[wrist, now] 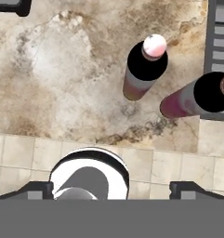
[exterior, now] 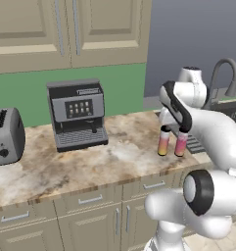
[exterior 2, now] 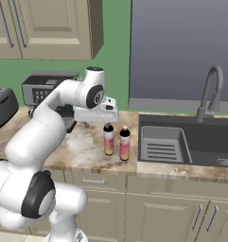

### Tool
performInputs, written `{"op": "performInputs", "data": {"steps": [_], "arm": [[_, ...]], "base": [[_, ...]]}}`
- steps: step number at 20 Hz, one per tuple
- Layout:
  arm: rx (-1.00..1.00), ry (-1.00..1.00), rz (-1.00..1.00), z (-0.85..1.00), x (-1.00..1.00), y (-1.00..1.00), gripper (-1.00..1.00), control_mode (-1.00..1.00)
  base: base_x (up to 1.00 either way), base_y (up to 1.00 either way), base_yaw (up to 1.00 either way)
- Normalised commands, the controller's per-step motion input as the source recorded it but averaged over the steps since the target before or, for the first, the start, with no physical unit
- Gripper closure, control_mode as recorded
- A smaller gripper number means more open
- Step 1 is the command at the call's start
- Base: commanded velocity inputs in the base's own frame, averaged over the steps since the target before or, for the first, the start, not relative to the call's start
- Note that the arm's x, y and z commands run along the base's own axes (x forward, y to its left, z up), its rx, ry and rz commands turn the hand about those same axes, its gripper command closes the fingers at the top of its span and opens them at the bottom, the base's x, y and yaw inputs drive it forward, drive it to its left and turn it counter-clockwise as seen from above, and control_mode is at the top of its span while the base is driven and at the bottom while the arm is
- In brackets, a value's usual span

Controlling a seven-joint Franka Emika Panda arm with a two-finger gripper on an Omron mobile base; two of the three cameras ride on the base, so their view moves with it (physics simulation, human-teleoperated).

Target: Place the large bottle from the dining counter next to the other large bottle outside the sink, and place the small bottle from the dining counter next to the other small bottle inside the sink.

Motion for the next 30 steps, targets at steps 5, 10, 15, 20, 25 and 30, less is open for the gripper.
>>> {"op": "performInputs", "data": {"steps": [5, 10, 15, 20, 25, 30], "arm": [[0.00, -0.19, -0.13, 0.20, -0.25, 0.19, -1.00, -1.00], [0.01, -0.15, -0.10, 0.25, -0.39, 0.08, -1.00, -1.00], [0.00, -0.03, -0.03, 0.10, -0.44, 0.11, -1.00, -1.00], [0.01, -0.05, 0.00, 0.00, -0.27, 0.28, -1.00, -1.00], [0.00, -0.07, 0.00, 0.12, -0.08, 0.27, -1.00, -1.00], [0.00, -0.02, 0.00, 0.29, 0.00, 0.19, -1.00, -1.00]], "base": [[0.00, 0.00, 0.00], [0.00, 0.00, 0.00], [0.00, 0.00, 0.00], [0.00, 0.00, 0.00], [0.00, 0.00, 0.00], [0.00, 0.00, 0.00]]}}
